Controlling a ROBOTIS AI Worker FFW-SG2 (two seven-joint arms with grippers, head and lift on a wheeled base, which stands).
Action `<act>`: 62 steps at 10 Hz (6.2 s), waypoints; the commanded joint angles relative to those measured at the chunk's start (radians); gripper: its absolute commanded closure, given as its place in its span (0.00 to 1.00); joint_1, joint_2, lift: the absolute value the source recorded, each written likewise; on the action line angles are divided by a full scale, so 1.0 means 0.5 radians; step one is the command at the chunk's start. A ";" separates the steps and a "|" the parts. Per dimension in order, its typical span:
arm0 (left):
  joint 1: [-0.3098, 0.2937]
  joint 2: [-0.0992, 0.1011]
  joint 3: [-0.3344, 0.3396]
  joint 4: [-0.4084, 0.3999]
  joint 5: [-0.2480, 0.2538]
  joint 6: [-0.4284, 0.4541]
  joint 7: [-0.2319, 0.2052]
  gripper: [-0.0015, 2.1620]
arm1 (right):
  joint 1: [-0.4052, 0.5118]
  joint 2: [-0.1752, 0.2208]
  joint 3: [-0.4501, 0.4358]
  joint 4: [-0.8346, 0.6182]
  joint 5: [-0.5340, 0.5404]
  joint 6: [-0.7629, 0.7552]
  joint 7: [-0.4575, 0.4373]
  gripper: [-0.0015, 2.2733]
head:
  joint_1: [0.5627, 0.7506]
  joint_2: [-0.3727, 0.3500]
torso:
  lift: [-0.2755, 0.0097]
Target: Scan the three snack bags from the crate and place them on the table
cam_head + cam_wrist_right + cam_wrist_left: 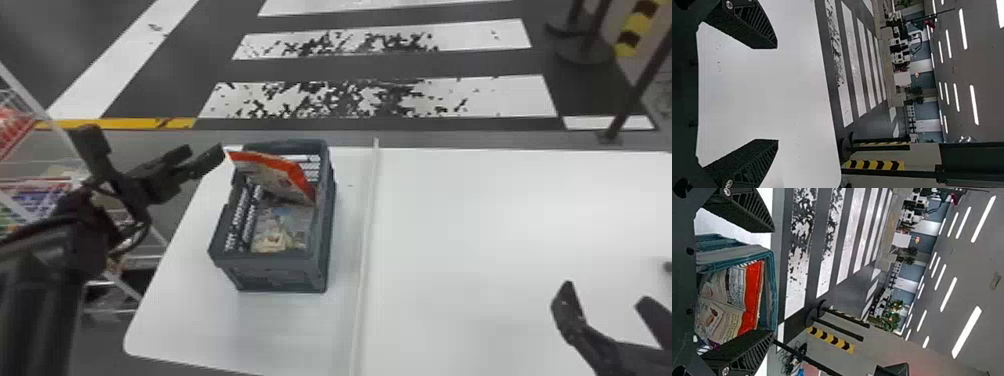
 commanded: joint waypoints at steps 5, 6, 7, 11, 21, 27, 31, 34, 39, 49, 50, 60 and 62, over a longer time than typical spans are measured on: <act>-0.097 0.023 -0.188 0.211 -0.073 -0.079 -0.145 0.04 | 0.034 0.008 0.012 -0.034 0.013 0.001 -0.006 0.03 | 0.70 0.76 | 0.84; -0.137 0.026 -0.237 0.257 -0.091 -0.110 -0.139 0.04 | 0.034 0.011 0.012 -0.034 0.016 0.001 -0.006 0.03 | 0.70 0.75 | 0.84; -0.186 0.029 -0.292 0.312 -0.110 -0.141 -0.121 0.04 | 0.034 0.014 0.006 -0.034 0.016 0.001 -0.006 0.03 | 0.70 0.73 | 0.84; -0.413 0.017 -0.418 0.616 -0.187 -0.343 -0.081 0.04 | 0.046 0.002 -0.034 -0.040 0.010 0.001 -0.006 0.03 | 0.70 0.70 | 0.84; -0.229 0.033 -0.421 0.144 -0.214 0.135 -0.087 0.09 | 0.025 0.005 -0.016 -0.056 -0.052 0.019 -0.034 0.03 | 0.70 0.67 | 0.84; 0.351 0.002 -0.105 -0.722 -0.223 1.025 -0.035 0.09 | 0.080 -0.087 0.003 -0.206 -0.239 0.013 -0.040 0.03 | 0.70 0.65 | 0.84; 0.403 -0.029 0.048 -0.933 -0.147 1.393 0.097 0.06 | 0.138 -0.170 0.000 -0.295 -0.309 0.013 -0.037 0.03 | 0.70 0.70 | 0.84; 0.013 -0.084 -0.139 -0.930 -0.119 1.774 0.370 0.06 | 0.150 -0.182 -0.043 -0.292 -0.343 0.032 -0.034 0.03 | 0.70 0.68 | 0.84; -0.637 -0.182 -0.547 -0.353 -0.217 2.148 0.705 0.06 | 0.126 -0.241 -0.102 -0.231 -0.435 0.001 -0.031 0.03 | 0.70 0.55 | 0.84; -0.910 -0.336 -0.796 0.251 -0.552 2.181 0.849 0.07 | 0.166 -0.360 -0.188 -0.178 -0.699 -0.294 0.000 0.03 | 0.70 0.46 | 0.84; -0.904 -0.342 -0.796 0.269 -0.552 2.181 0.843 0.07 | 0.172 -0.360 -0.191 -0.178 -0.702 -0.300 0.000 0.03 | 0.70 0.45 | 0.84; -0.763 -0.314 -0.786 0.165 -0.625 2.181 0.852 0.93 | 0.331 -0.330 -0.298 -0.221 -0.773 -0.471 0.031 0.03 | 0.70 0.41 | 0.84; -0.668 -0.305 -0.731 -0.050 -0.607 2.181 0.901 0.93 | 0.353 -0.305 -0.310 -0.246 -0.773 -0.478 0.031 0.03 | 0.70 0.41 | 0.84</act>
